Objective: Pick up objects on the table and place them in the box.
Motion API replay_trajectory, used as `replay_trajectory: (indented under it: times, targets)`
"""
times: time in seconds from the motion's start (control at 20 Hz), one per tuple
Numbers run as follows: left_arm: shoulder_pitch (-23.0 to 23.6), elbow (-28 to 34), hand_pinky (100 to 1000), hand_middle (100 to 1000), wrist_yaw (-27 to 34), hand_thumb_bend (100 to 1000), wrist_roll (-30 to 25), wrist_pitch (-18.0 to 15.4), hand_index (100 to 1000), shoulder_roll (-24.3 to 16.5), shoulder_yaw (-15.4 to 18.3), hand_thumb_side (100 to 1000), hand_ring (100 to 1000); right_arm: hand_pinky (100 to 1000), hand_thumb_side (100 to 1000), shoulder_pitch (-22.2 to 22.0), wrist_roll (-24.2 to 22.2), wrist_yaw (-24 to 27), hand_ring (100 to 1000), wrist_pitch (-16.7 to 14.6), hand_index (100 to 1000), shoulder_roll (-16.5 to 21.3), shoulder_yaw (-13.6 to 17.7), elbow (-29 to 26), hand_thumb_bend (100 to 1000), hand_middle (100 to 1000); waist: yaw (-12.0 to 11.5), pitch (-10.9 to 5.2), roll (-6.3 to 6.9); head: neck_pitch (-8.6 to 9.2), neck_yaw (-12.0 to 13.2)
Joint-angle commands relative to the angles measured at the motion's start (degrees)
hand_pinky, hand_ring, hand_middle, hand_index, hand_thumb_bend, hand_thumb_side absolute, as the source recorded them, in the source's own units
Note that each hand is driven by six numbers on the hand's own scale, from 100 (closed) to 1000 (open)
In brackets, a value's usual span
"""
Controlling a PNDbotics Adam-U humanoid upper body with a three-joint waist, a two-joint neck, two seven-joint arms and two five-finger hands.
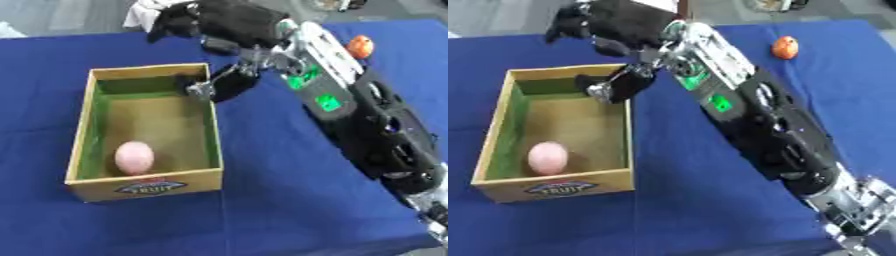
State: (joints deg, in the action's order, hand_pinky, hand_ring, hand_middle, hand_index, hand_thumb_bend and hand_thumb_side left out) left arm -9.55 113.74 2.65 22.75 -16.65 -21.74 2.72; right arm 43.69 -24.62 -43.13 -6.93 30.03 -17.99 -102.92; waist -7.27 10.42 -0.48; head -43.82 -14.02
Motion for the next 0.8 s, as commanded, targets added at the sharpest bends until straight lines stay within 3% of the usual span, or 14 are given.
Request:
replay_trajectory:
  times: [0.05, 0.35, 0.8]
  targets:
    - [-0.14, 0.85, 753, 729, -0.32, 232, 0.29, -0.10, 762, -1.40, 0.74, 811, 865, 801, 258, -0.24, 0.80, 1.67, 826, 2.83, 888, 6.68, 4.17, -0.77, 166, 815, 0.30, -0.90, 0.15, -0.29, 0.57]
    - [0.07, 0.85, 753, 730, -0.67, 229, 0.54, -0.07, 762, -1.71, 0.91, 813, 865, 802, 270, -3.18, 3.02, -0.25, 834, 5.64, 889, 14.64, 8.63, 7.11, 180, 819, 0.93, -0.74, 0.21, -0.29, 1.02]
    - [0.31, 0.85, 753, 731, -0.96, 227, 0.78, -0.02, 762, -1.85, 1.11, 816, 866, 806, 298, -7.00, 5.69, -0.87, 848, 5.27, 897, 20.04, 12.08, 20.65, 209, 833, 1.28, -0.52, 0.21, -0.29, 1.75]
